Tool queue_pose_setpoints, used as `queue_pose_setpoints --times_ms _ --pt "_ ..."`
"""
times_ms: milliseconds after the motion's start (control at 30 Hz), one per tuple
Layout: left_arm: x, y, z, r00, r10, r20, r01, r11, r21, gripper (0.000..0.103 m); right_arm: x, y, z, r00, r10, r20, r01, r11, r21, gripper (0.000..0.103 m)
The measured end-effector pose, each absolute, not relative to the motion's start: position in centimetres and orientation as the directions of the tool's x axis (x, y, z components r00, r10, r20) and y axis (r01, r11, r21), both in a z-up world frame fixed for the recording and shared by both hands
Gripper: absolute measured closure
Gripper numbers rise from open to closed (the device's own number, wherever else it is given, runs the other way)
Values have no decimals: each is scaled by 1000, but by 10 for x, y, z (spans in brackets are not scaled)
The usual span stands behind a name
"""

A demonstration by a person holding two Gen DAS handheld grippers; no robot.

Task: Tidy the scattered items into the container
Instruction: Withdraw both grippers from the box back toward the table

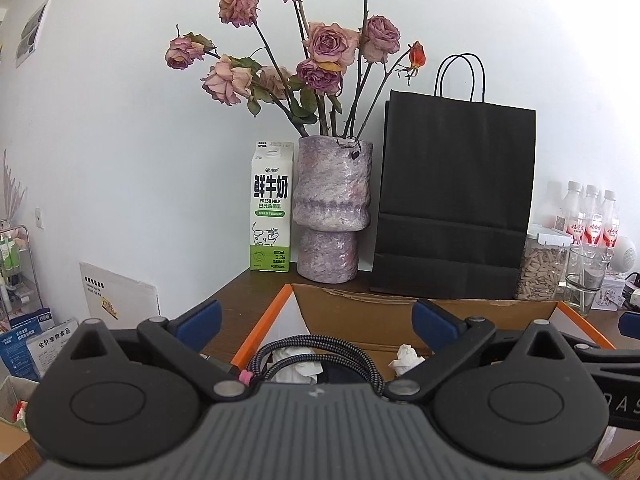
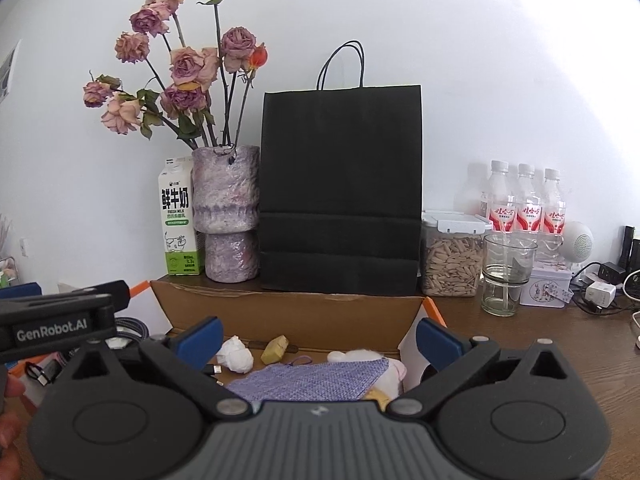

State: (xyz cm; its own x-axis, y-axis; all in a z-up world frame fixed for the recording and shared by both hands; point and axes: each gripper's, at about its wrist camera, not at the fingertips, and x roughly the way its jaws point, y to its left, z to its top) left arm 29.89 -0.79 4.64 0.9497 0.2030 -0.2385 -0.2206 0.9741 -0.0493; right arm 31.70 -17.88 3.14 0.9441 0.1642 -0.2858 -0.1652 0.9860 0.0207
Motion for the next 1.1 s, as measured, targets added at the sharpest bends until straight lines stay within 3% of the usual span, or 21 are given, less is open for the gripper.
queue_pose_setpoints --times_ms 400,633,1100 --pt "266 -3 44 962 212 -174 -227 971 -71 0 291 -193 27 958 118 -260 -120 993 7 0" --pt "240 1 34 959 185 -215 -201 978 -53 0 254 -207 19 970 83 -229 -88 996 -13 0" --pt "202 11 11 939 184 -289 -194 981 -5 0 210 -226 2 962 42 -270 -47 999 -10 0"
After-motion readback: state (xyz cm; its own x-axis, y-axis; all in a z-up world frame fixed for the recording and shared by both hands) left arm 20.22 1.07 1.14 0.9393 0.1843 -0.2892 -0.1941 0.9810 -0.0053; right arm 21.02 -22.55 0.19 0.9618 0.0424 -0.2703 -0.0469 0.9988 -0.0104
